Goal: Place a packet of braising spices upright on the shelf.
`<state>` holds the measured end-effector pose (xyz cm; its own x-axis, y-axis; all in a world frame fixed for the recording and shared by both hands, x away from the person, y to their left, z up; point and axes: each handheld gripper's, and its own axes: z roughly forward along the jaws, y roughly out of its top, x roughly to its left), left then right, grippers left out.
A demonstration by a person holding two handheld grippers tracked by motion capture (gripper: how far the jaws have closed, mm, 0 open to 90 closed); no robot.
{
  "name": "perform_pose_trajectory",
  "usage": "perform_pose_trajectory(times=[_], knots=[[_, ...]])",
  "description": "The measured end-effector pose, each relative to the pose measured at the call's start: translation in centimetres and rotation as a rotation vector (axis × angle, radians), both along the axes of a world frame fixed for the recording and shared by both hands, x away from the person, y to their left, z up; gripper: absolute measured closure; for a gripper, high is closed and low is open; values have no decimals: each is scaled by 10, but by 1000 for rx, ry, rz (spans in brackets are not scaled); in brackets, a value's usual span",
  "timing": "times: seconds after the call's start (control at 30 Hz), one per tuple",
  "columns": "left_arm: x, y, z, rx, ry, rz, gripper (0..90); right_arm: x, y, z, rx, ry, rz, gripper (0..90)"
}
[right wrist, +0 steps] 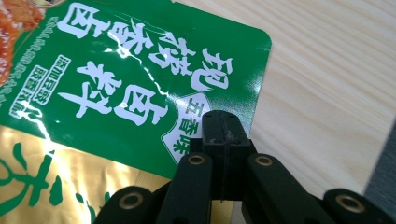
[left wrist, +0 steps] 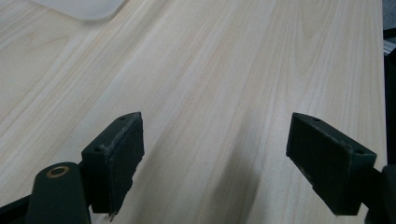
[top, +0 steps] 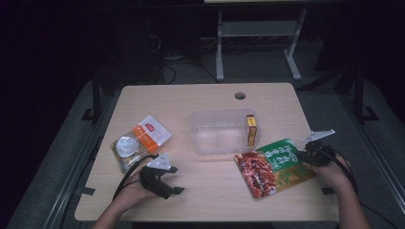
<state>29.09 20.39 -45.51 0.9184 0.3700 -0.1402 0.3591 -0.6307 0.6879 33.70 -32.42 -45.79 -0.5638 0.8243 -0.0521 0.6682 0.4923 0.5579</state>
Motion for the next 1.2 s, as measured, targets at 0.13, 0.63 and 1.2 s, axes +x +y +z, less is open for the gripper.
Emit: perform_pose_trajectory(times=[0.13, 0.63, 1.2], knots=[[0, -1, 0, 3, -1, -8, 186, -3, 4, 0, 8, 4, 35, 900], [0, -1, 0, 0, -3, -10, 186, -16, 60, 2, 14, 30, 263, 900], [0, 0, 2, 5, -17, -15, 185, -34, 149, 4, -8, 37, 539, 900]])
